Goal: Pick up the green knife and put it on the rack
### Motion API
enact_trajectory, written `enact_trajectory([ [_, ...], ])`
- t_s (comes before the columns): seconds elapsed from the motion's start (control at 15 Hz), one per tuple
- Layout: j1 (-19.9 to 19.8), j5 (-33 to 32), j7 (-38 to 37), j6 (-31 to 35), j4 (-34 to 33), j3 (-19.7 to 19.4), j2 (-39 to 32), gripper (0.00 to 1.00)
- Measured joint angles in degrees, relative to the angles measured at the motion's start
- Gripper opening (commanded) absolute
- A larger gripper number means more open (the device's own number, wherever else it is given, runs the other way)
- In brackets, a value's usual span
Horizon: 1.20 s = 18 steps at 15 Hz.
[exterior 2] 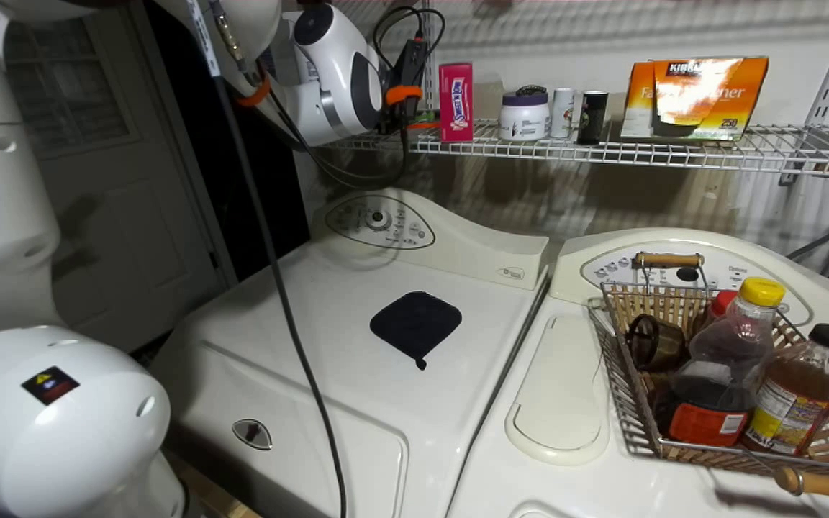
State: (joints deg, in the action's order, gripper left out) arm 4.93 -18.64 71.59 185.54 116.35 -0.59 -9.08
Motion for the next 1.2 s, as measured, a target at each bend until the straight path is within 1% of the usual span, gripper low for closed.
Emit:
enact_trajectory([
  [0.4,-0.87,-2.83,-0.01,1.33,-2.84,0.11,-3.78,0.03],
  [0.47,-0.87,-3.11,-0.01,1.42,-3.14,0.12,-4.23,0.12],
  [0.53,-0.87,-3.33,-0.01,1.45,-3.45,0.14,-4.59,0.38],
  [0.6,-0.87,-3.45,-0.01,1.46,-3.71,0.16,-4.86,0.4],
  [0.73,-0.87,-3.49,-0.02,1.46,-4.21,0.2,-5.25,0.51],
  [0.8,-0.96,-3.48,0.02,1.46,-4.31,0.31,-5.29,0.6],
  [1.07,-1.91,-3.47,0.15,1.46,-5.0,1.44,-5.25,0.86],
  [1.13,-2.37,-3.47,0.22,1.45,-5.1,2.02,-5.18,0.95],
  [1.2,-2.93,-3.47,0.36,1.3,-5.13,2.79,-5.03,0.99],
])
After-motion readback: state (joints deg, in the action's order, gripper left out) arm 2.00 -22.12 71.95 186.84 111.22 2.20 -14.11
